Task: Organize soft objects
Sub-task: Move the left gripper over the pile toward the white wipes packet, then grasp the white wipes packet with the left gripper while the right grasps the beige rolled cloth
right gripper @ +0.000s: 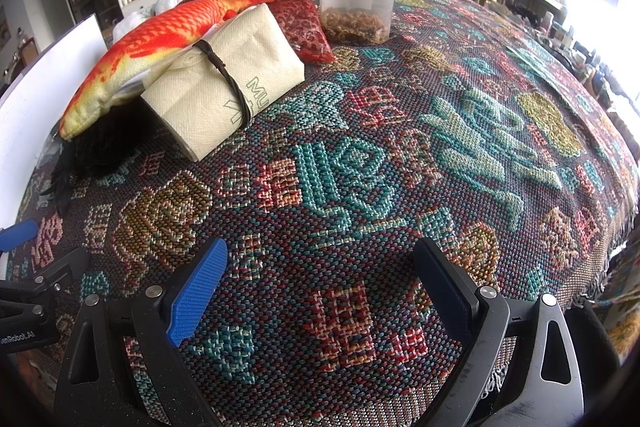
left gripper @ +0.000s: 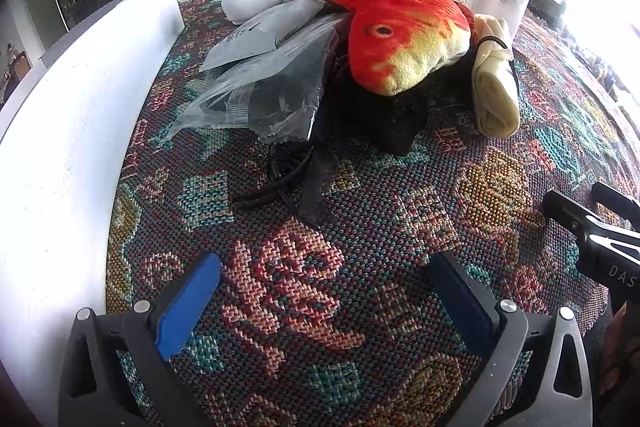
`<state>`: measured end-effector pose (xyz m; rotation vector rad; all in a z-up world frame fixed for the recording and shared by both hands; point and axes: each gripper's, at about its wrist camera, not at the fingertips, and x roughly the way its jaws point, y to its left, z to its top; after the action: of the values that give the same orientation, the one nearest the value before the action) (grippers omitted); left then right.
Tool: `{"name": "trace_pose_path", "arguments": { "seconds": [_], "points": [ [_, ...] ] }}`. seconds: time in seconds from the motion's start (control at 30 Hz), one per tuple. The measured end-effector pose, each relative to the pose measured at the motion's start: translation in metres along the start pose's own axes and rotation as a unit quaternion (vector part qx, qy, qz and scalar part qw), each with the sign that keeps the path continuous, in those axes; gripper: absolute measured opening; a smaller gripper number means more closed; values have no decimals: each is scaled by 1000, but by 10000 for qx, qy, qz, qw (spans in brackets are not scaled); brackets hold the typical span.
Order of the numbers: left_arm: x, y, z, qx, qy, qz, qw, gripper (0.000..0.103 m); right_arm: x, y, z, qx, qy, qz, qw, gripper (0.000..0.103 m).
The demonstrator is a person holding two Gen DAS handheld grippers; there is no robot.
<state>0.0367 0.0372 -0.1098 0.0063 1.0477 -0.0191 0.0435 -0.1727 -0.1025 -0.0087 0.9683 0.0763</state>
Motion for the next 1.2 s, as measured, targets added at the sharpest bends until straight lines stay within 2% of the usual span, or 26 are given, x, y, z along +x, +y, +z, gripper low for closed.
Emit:
{"name": "trace_pose_path", "arguments": {
  "seconds": [0.13,0.3,0.63,0.77,0.87,0.93,1.0,1.07,1.2],
  "points": [
    [-7,6,9,-62,93,-262,9996,103,0,0,0,-1,2,-1,10000,96],
    [-31,20,28,-189,-290,-594,9976,103,0,0,0,0,-1,-2,10000,96],
    [-47,44,76,-259,-575,-759,9951,103,0,0,0,-3,0,-5,10000,96],
    [-23,42,104,76,-238,-458,9986,103,0,1,0,-3,1,-4,10000,96],
    [1,53,127,-171,129,-537,9983,102,-1,1,0,3,-7,11,10000,96],
    [4,61,144,-295,79,-673,9973,102,-1,-1,0,8,-14,27,10000,96],
    [9,62,163,-167,100,-679,9975,102,0,-1,0,0,-12,12,10000,96],
    [20,66,180,-118,74,-448,9989,102,0,-2,0,-3,-9,4,10000,96],
    [60,79,200,-324,375,-293,9983,102,0,-3,0,15,-21,31,10000,96]
  ]
}}
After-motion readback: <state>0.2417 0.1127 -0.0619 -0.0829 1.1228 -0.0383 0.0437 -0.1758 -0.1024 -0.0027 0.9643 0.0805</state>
